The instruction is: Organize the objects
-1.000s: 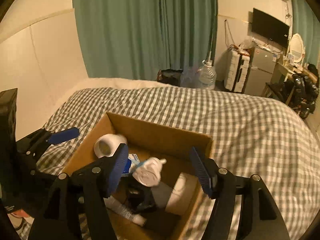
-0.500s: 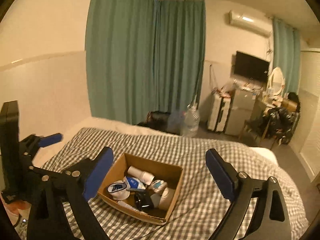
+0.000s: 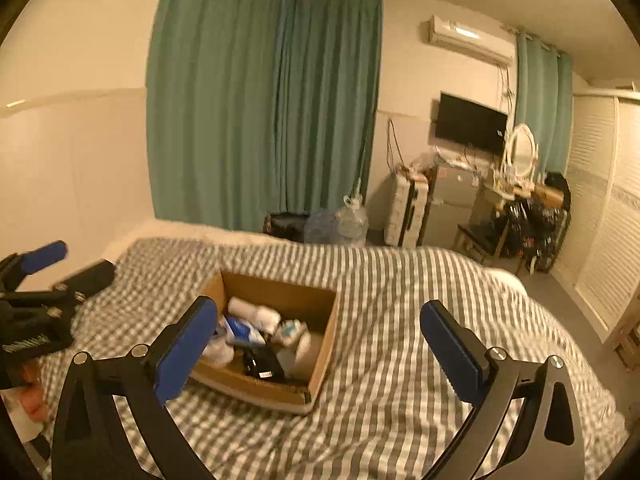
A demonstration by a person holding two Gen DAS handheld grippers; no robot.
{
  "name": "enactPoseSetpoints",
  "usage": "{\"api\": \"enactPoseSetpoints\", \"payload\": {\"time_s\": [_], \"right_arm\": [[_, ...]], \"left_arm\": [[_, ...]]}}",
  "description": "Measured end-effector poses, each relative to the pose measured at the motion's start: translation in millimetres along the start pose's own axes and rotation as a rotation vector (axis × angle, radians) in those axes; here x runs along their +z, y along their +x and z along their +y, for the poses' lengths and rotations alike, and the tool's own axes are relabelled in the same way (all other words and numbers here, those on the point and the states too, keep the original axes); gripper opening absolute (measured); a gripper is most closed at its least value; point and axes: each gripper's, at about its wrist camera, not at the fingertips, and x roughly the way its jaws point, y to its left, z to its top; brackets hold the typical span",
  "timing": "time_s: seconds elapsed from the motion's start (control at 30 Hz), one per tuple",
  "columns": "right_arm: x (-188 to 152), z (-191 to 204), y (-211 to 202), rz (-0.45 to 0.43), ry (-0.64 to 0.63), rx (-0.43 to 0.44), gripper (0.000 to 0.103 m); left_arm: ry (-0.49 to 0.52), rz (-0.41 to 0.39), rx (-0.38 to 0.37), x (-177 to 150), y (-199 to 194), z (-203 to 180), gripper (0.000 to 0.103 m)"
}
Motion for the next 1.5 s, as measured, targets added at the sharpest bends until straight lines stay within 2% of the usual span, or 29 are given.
{"api": "enactPoseSetpoints", "payload": {"time_s": [0.1, 0.17, 0.3, 0.53, 0.63, 0.83, 1.5], "right_arm": [[-22, -1, 16, 0.042, 0.006, 0.003, 0.102], [-36, 2, 29, 0.098, -0.011, -0.026, 0.102], [-57, 3, 41, 0.114, 0.02, -0.033, 0.102], [-77, 2, 44, 0.123, 0.055, 0.008, 0.102], [-79, -1, 39, 0.118, 0.078, 0.026, 0.102], [-77, 5, 35, 0.106, 0.037, -0.004, 0.102], [-79, 9, 33, 0.104, 0.037, 0.004, 0.102]], "left_arm": [[-0.069, -0.009, -0.025, -16, 0, 11, 0.102], [-0.057, -0.008, 0.012, -25, 2, 12, 0.102], [-0.019, 0.0, 0.104, -38, 10, 9, 0.102], [0.021, 0.041, 0.137, -56, 19, 5, 0.102], [0.047, 0.041, 0.15, -60, 19, 2, 0.102], [0.07, 0.047, 0.162, -64, 19, -3, 0.102], [0.052, 0.062, 0.166, -65, 20, 2, 0.102]]}}
